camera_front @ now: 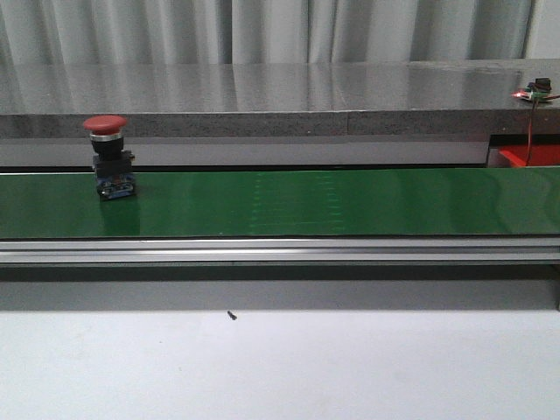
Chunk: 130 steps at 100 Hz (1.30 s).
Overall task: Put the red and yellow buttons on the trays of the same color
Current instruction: 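Set the red button on the belt start and open the left gripper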
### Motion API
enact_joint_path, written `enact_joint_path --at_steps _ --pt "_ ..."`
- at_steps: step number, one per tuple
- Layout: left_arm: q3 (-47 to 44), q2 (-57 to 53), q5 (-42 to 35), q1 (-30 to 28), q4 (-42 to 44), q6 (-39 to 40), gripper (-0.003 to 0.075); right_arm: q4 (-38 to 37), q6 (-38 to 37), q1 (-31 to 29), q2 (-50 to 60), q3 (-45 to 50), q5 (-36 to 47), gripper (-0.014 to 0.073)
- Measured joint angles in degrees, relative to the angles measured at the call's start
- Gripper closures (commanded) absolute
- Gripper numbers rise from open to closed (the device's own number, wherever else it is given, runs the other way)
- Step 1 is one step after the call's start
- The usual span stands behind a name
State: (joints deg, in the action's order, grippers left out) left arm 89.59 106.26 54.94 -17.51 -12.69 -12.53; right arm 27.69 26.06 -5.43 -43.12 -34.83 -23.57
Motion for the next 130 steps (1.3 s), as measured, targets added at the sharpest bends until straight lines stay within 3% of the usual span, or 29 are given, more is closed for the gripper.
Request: enact_joint_path --at_steps 18,28,37,58,97,130 --pt "0.0 -2.7 0.1 0.0 -4.9 -3.4 0.0223 0.0 0.0 0.0 0.0 0.0 0.0 0.0711" --pt "0.0 -5.6 1.5 0.0 -6.8 -4.4 0.0286 0.0 0.0 0.0 0.0 0.0 0.0 0.0711" --pt "-0.4 -8.4 2.9 0.1 -7.2 -5.2 0.0398 0.0 0.0 0.0 0.0 0.0 0.0 0.0711" --pt "-5.8 -14.9 2.8 2.9 -7.2 -6.0 0.0741 0.0 0.0 0.0 0.0 0.0 0.0 0.0711" --pt "-22.2 -28.3 -3.4 13.5 -7.2 -6.4 0.0740 0.0 0.0 0.0 0.0 0.0 0.0 0.0711" --pt "-36.3 -45.8 -10.1 14.5 -7.2 -6.8 0.0740 0.0 0.0 0.0 0.0 0.0 -2.3 0.0711"
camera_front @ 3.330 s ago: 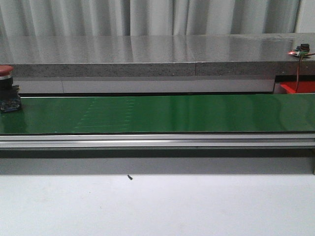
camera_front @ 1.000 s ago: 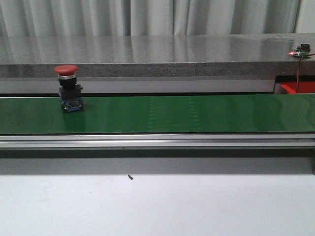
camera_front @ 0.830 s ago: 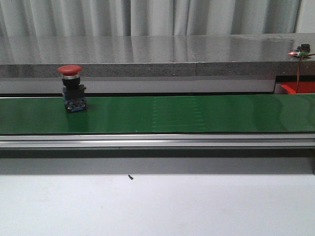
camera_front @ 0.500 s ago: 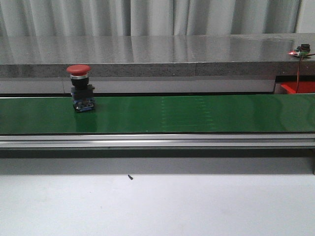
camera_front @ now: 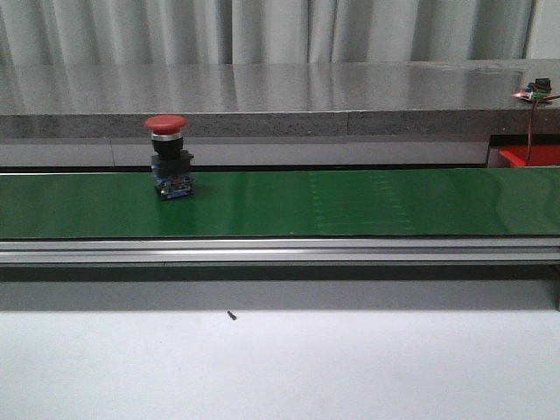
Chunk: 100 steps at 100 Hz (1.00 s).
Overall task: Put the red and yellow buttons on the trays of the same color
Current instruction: 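Set the red button on the belt start and open the left gripper, then move the right gripper onto the first red button on the belt and grasp it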
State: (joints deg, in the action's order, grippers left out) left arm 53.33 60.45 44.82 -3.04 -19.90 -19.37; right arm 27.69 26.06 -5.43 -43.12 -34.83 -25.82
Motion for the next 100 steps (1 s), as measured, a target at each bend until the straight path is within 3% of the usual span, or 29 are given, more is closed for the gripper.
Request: enact_joint_path --at_steps 48,100 --pt "-18.0 -27.8 -3.4 0.0 0.0 -1.7 0.0740 0.0 0.0 0.2 -0.1 -0.5 -2.8 0.0711" --pt "-19.1 -31.1 -3.5 0.0 0.0 -1.7 0.0740 -0.8 0.0 10.3 -20.9 -22.6 -12.6 0.0709"
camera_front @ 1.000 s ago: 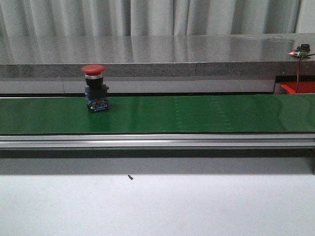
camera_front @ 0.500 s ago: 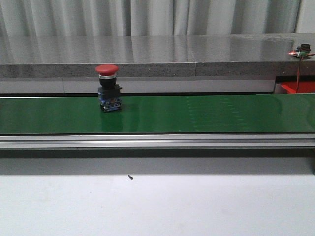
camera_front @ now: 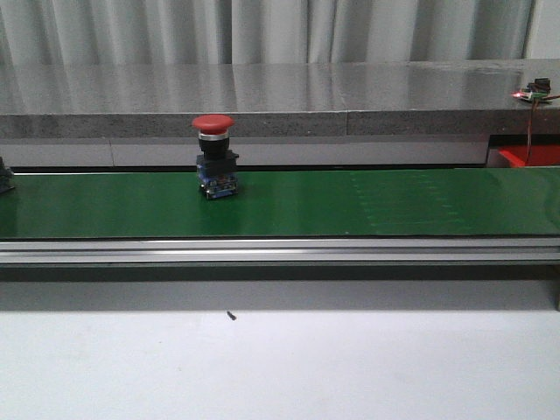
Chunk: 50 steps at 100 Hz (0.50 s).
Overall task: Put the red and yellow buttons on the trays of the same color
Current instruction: 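Move the right gripper onto the first red button on the belt and grasp it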
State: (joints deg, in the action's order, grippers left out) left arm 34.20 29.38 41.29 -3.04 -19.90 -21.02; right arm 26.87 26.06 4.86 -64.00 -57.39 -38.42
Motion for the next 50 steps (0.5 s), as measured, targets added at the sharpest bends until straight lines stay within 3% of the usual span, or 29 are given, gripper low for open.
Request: enact_joint_path --at_steps 11,19,29,40,45,50 --pt "0.0 0.0 0.0 0.0 0.0 -0.1 0.0740 -0.1 0.0 2.4 -5.4 -4.9 -1.4 0.0706" --pt "0.0 0.0 0.0 0.0 0.0 -0.1 0.0740 -0.1 0.0 4.3 -9.5 -8.5 -2.3 0.0643" --pt "0.0 0.0 0.0 0.0 0.0 -0.1 0.0740 -0.2 0.0 6.7 -13.8 -12.3 -3.6 0.0428" --pt "0.0 0.0 0.0 0.0 0.0 -0.1 0.0740 -0.2 0.0 9.6 -18.4 -16.1 -4.8 0.0087" --pt "0.0 0.0 0.0 0.0 0.0 -0.1 0.0740 -0.2 -0.1 10.8 -20.4 -17.8 -5.8 0.0013" --pt "0.0 0.0 0.0 0.0 0.0 -0.1 0.0740 -0.2 -0.5 12.0 -22.4 -19.6 -6.8 -0.0003"
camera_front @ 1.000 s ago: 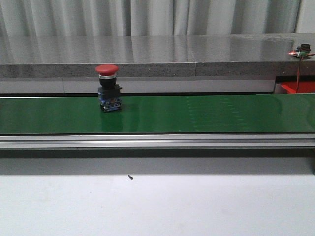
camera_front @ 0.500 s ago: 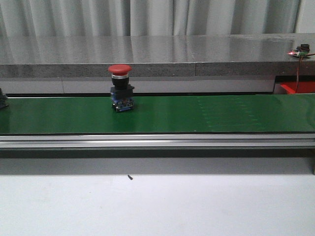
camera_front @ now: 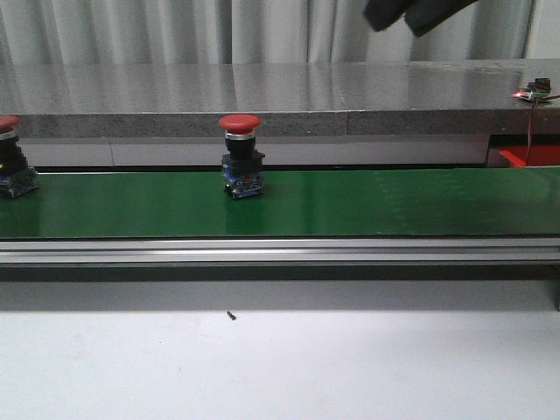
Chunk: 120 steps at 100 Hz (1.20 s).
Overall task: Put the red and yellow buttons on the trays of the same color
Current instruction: 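Move the right gripper onto the first red button on the belt and grasp it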
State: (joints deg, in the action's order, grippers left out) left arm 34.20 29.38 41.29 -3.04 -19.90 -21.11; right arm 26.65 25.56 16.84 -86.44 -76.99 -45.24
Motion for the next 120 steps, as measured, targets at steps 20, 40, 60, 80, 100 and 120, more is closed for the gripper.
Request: enact_joint_path --at_steps 20,40,60,80,100,120 --pt "0.0 0.0 0.0 0.0 0.0 0.0 0.0740 -0.4 -3.4 4.4 -8.2 -7.6 -4.4 -0.0002" --pt "0.0 0.0 0.0 0.0 0.0 0.0 0.0740 -6.1 -12.1 9.0 -14.3 -13.2 -6.2 -0.0002" --pt "0.0 0.0 0.0 0.0 0.0 0.0 0.0740 -13.4 -19.4 12.1 -19.0 -16.7 -5.6 -0.0002" --pt "0.0 0.0 0.0 0.0 0.0 0.0 0.0740 -14.0 -20.2 12.6 -22.5 -17.8 -2.3 -0.0002" --pt "0.0 0.0 0.0 0.0 0.0 0.0 0.0740 -14.0 -20.3 12.6 -25.3 -18.1 1.0 0.0078" --pt "-0.1 0.0 0.0 0.0 0.0 0.0 0.0740 -14.3 -20.5 12.6 -26.4 -18.2 1.9 0.0466"
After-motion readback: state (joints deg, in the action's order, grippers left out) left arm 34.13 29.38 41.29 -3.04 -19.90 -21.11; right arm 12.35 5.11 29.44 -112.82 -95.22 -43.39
